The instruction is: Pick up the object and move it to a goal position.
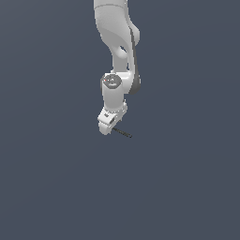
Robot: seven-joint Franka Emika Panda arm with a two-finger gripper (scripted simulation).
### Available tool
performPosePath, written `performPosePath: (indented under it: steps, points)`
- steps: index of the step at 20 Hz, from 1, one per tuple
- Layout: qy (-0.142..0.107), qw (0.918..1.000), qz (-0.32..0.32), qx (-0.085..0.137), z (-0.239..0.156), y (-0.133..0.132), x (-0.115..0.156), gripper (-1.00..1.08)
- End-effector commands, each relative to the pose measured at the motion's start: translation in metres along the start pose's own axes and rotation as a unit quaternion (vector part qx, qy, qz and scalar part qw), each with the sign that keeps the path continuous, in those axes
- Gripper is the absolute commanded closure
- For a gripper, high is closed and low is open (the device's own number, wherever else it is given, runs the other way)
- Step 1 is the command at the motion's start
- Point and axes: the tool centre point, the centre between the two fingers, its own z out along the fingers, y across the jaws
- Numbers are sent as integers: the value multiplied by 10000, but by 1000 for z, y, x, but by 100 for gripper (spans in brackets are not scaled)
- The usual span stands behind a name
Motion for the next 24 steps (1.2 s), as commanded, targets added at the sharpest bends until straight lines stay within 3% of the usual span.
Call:
performPosePath:
  steps: [1, 17, 18, 24]
  points:
    - [0, 10000, -1, 1, 2, 0, 0, -92]
    - [0, 10000, -25, 0, 50, -1, -1, -92]
    - [0, 10000, -25, 0, 50, -1, -1, 108]
    - [0, 10000, -25, 0, 50, -1, -1, 108]
